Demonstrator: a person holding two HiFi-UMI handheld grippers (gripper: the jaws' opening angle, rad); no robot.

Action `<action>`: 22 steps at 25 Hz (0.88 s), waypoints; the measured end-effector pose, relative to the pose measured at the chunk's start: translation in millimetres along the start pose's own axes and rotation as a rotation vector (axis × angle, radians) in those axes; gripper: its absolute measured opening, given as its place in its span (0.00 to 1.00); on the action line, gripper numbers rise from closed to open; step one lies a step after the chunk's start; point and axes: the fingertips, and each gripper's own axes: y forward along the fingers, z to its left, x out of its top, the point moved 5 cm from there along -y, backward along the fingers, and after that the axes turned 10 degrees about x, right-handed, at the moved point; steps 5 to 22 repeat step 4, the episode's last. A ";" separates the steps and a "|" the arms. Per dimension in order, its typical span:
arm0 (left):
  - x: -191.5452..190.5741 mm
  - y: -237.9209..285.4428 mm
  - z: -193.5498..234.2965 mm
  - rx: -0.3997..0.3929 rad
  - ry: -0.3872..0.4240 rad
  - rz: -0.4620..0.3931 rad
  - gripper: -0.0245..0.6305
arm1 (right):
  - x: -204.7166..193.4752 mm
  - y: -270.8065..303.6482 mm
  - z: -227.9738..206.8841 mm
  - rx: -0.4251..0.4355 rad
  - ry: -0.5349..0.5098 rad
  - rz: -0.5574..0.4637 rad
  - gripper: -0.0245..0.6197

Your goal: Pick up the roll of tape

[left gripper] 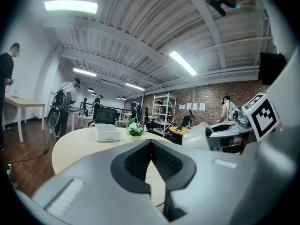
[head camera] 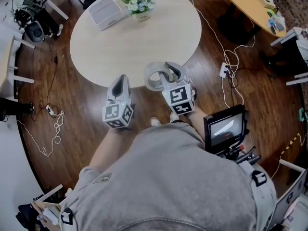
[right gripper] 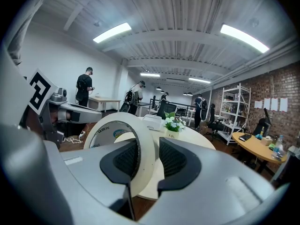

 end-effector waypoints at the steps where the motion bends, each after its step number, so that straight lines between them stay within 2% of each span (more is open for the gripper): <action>1: 0.2 0.2 0.2 0.000 0.000 0.000 0.04 | 0.2 0.3 -0.2 0.001 0.000 0.000 0.24; 22: 0.5 0.9 2.4 0.003 0.001 0.000 0.04 | 0.5 2.3 -0.5 0.003 0.000 0.003 0.24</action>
